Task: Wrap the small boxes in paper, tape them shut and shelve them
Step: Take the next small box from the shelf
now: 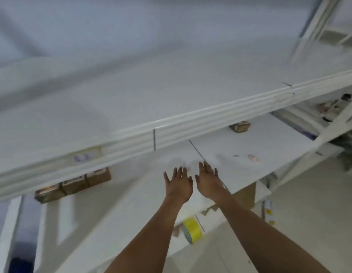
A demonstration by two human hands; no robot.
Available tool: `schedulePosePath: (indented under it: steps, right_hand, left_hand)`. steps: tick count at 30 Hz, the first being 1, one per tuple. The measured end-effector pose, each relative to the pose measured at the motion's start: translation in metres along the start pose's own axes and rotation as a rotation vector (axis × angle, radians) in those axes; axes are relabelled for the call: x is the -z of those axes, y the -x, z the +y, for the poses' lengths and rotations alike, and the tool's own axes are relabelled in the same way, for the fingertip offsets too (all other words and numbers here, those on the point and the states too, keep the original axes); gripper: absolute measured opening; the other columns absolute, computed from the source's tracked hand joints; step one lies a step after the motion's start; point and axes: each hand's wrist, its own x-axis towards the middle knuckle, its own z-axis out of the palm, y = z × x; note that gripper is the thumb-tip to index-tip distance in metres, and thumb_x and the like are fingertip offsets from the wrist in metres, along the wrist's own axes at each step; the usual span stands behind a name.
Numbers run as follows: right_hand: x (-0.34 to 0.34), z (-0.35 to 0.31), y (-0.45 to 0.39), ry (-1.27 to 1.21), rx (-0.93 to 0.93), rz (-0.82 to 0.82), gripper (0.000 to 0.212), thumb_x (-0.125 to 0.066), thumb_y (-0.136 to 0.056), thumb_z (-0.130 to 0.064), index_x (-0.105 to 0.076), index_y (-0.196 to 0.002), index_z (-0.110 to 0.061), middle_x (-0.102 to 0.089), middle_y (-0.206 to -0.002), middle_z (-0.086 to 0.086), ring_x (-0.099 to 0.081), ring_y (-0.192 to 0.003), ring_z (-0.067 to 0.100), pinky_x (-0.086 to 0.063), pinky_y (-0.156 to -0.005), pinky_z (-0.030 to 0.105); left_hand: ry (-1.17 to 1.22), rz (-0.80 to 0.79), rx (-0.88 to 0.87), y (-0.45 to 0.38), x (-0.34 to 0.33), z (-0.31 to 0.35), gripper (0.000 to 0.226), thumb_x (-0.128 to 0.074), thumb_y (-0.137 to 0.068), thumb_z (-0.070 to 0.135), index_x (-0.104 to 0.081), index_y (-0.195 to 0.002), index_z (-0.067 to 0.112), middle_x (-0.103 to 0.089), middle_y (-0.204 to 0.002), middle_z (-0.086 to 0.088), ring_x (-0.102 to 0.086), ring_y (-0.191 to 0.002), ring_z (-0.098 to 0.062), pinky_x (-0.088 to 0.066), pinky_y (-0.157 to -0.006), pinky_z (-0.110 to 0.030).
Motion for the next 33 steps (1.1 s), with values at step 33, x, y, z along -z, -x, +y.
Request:
schedulePosePath:
  steps: [33]
  right_hand:
    - [0.151,0.352,-0.191,0.058,-0.005,-0.037,0.064,-0.023,-0.108,-0.04,-0.002,-0.161,-0.012,0.001,-0.167,0.018,-0.006,-0.154,0.032,-0.008,-0.125,0.05]
  left_hand:
    - [-0.077,0.069,0.121,-0.237,-0.025,0.31,0.06,-0.015,-0.107,0.044,-0.012,-0.16,0.016,-0.009,-0.168,-0.002,-0.004,-0.155,-0.021,-0.001,-0.122,-0.058]
